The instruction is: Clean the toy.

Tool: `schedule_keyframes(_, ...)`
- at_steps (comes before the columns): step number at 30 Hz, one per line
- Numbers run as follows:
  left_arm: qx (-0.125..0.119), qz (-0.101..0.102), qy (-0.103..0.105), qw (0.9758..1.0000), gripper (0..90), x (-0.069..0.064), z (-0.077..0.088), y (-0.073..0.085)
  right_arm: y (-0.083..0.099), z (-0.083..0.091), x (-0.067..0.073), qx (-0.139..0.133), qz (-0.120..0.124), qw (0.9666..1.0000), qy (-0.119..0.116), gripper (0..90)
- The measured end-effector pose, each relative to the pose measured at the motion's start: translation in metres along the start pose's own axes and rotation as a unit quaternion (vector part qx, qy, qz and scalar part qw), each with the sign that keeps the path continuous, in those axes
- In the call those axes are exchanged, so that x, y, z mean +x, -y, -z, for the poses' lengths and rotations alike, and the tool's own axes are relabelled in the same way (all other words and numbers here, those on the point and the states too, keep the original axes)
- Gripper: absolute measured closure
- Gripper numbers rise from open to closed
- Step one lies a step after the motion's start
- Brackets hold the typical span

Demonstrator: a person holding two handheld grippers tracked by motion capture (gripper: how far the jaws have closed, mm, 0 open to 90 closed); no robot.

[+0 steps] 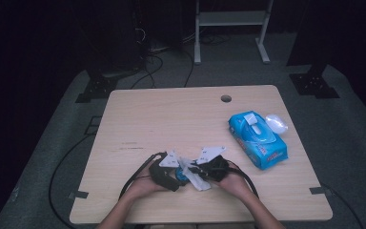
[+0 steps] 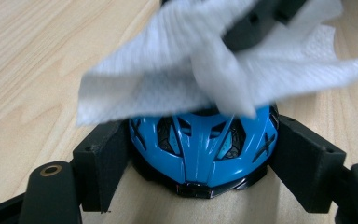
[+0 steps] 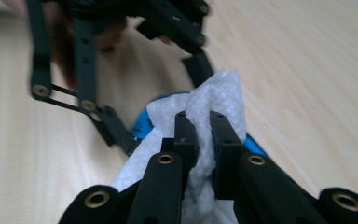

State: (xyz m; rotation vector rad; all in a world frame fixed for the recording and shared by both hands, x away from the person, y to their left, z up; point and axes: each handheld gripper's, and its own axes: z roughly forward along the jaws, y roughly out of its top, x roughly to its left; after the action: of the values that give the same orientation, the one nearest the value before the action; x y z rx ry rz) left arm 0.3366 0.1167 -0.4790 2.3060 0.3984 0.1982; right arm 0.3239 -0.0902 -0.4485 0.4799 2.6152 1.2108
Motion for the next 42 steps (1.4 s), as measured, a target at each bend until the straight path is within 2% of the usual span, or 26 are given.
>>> schedule_keyframes(2, 0.001, -0.001, 0.000, 1.0000, 23.6, 0.000, 0.000, 0.000, -0.003, -0.009, 0.005, 0.009, 0.009, 0.9998, -0.016, 82.8)
schedule_keyframes(4, 0.002, -0.003, 0.000, 1.0000, 23.6, 0.000, 0.001, 0.000, -0.004, -0.018, 0.009, 0.012, 0.023, 0.9995, -0.021, 83.3)
schedule_keyframes(5, 0.002, -0.003, 0.001, 1.0000, 23.6, 0.000, 0.001, 0.000, -0.006, -0.019, 0.009, 0.012, 0.020, 0.9994, -0.023, 83.3)
schedule_keyframes(8, 0.001, -0.003, 0.001, 1.0000, 23.7, 0.000, 0.001, 0.000, -0.006, -0.015, 0.005, 0.016, 0.022, 0.9995, -0.013, 83.4)
schedule_keyframes(11, 0.001, -0.003, 0.001, 1.0000, 23.7, 0.000, 0.000, 0.000, -0.002, -0.005, -0.003, 0.014, 0.004, 0.9999, -0.002, 83.4)
schedule_keyframes(13, 0.002, -0.004, 0.000, 1.0000, 23.7, 0.000, 0.001, 0.000, -0.001, -0.005, -0.003, 0.014, 0.002, 0.9999, -0.003, 83.6)
schedule_keyframes(15, 0.002, -0.004, 0.000, 1.0000, 23.7, 0.000, 0.001, 0.000, -0.003, -0.009, 0.001, 0.016, 0.002, 0.9998, -0.011, 83.6)
schedule_keyframes(17, 0.003, -0.006, 0.000, 1.0000, 23.7, 0.000, 0.001, 0.000, -0.006, -0.019, 0.007, 0.018, 0.013, 0.9994, -0.025, 83.7)
schedule_keyframes(19, 0.002, -0.004, 0.001, 1.0000, 23.8, 0.000, 0.001, 0.000, -0.011, -0.027, 0.012, 0.018, 0.023, 0.9992, -0.028, 83.6)
schedule_keyframes(21, 0.002, -0.004, 0.002, 1.0000, 23.7, 0.000, 0.001, 0.000, -0.014, -0.029, 0.012, 0.027, 0.023, 0.9989, -0.031, 83.7)
schedule_keyframes(23, 0.000, -0.002, 0.002, 1.0000, 23.7, 0.000, 0.000, 0.000, -0.015, -0.027, 0.009, 0.031, 0.027, 0.9989, -0.024, 83.7)
schedule_keyframes(27, -0.001, -0.002, 0.002, 1.0000, 23.8, 0.001, 0.000, 0.000, -0.009, -0.011, -0.005, 0.029, 0.006, 0.9996, 0.001, 83.8)
schedule_keyframes(29, 0.000, -0.002, 0.002, 1.0000, 23.8, 0.000, 0.000, 0.000, -0.007, -0.004, -0.011, 0.026, -0.009, 0.9996, 0.006, 84.0)
schedule_keyframes(31, 0.002, -0.003, 0.002, 1.0000, 23.8, 0.000, 0.000, 0.000, -0.007, -0.002, -0.010, 0.029, -0.004, 0.9995, 0.010, 84.0)
schedule_keyframes(37, -0.001, 0.000, 0.003, 1.0000, 23.8, 0.000, 0.000, 0.000, -0.011, -0.019, 0.005, 0.035, 0.018, 0.9989, -0.025, 84.0)
schedule_keyframes(40, 0.001, -0.003, 0.003, 1.0000, 23.8, 0.000, 0.000, 0.000, -0.016, -0.027, 0.010, 0.037, 0.034, 0.9983, -0.031, 84.0)
schedule_keyframes(42, 0.000, -0.002, 0.003, 1.0000, 23.8, 0.001, 0.000, 0.000, -0.017, -0.027, 0.009, 0.041, 0.032, 0.9981, -0.032, 84.0)
